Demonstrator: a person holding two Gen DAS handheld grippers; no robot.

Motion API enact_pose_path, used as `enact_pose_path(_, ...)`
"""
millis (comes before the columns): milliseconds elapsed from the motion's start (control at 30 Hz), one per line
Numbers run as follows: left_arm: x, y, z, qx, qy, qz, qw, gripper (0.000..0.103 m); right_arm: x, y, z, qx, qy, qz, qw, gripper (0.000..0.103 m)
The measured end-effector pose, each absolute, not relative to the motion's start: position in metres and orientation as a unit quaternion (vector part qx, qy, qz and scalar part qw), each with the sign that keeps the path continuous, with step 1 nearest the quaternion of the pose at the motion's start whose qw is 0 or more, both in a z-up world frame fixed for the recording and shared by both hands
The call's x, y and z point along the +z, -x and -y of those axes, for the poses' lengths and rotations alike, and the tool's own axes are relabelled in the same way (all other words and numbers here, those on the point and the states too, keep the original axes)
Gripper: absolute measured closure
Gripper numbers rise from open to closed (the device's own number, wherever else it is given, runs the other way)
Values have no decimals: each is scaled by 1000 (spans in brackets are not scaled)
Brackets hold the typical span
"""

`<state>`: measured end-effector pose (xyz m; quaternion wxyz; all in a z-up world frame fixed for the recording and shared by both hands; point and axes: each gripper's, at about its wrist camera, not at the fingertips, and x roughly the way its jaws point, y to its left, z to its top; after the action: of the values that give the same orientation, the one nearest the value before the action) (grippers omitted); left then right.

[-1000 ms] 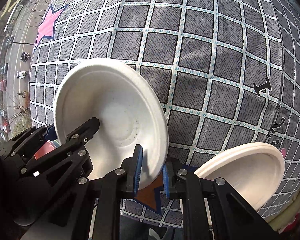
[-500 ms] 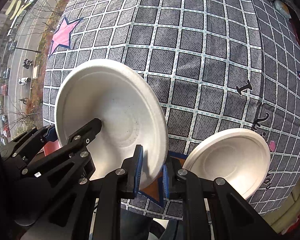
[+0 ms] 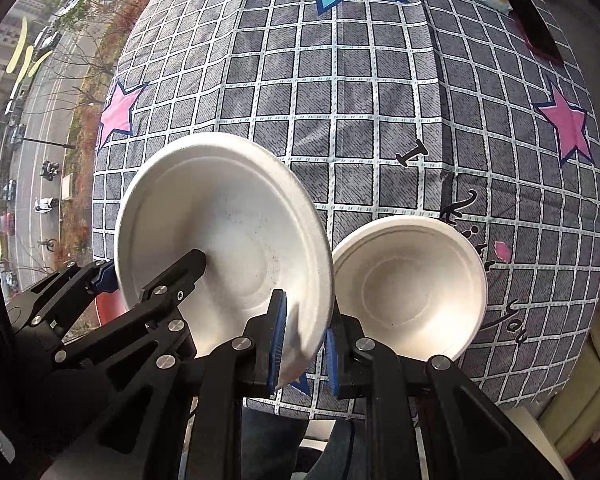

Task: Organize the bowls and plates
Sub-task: 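Carry the white bowl over the other white bowl, then nest the bowl into the other bowl and open both grippers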

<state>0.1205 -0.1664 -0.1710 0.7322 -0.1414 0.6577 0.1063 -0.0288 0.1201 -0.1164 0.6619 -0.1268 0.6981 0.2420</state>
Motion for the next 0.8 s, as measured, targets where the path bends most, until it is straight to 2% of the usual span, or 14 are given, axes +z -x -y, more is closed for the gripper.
enact_pose_path(100, -192, -135, 165, 83, 127, -664, 732, 63, -115, 27, -99, 226, 111, -700, 668, 83)
enact_pose_path(633, -223, -178, 238, 4, 59, -692, 719, 62, -137, 17, -11, 140, 58, -721, 677, 83)
enact_pose_path(733, -230, -184, 240, 8, 60, -698, 714, 59, -141, 13, -10, 137, 61, -720, 678, 83)
enact_pose_path(767, -231, -185, 239, 11, 60, -700, 712, 55, -142, 12, -10, 139, 63, -721, 676, 83)
enact_pose_path(800, -231, -185, 238, 16, 59, -700, 712, 47, -142, 12, -10, 140, 65, -721, 675, 83)
